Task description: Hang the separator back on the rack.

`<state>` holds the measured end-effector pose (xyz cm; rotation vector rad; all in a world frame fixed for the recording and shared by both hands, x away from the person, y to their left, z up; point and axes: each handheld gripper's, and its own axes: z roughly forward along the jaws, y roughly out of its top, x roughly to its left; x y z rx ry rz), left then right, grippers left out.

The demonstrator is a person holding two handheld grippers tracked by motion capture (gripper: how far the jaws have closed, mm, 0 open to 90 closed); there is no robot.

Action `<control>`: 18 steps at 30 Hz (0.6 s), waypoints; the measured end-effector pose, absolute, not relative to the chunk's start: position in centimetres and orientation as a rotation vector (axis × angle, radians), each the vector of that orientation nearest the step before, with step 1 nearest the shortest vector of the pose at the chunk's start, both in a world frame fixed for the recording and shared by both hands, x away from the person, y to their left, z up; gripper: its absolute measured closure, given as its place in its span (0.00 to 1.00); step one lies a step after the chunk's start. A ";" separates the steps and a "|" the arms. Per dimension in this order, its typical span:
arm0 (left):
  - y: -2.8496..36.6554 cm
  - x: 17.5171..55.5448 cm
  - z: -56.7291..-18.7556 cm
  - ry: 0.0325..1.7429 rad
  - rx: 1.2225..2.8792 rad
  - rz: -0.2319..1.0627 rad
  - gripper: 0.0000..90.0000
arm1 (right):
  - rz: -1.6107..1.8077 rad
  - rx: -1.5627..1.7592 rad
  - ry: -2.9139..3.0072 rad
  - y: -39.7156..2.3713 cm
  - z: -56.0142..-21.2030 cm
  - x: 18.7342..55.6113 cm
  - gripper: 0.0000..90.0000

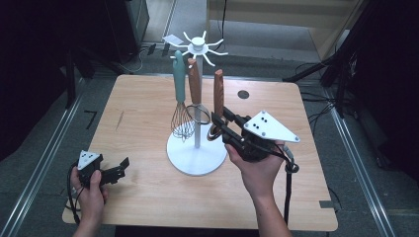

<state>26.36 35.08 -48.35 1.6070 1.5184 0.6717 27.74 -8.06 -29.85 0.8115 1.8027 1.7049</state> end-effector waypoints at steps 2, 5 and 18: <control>35.1 26.4 -48.4 1.519 1.607 0.672 0.00 | 1.699 0.818 1.797 -8.0 -29.7 27.8 0.79; 35.1 26.4 -48.3 1.518 1.607 0.671 0.00 | 1.695 0.816 1.792 -7.9 -29.5 27.8 0.79; 35.1 26.4 -48.3 1.518 1.610 0.670 0.00 | 1.703 0.822 1.780 -7.6 -29.0 28.0 0.79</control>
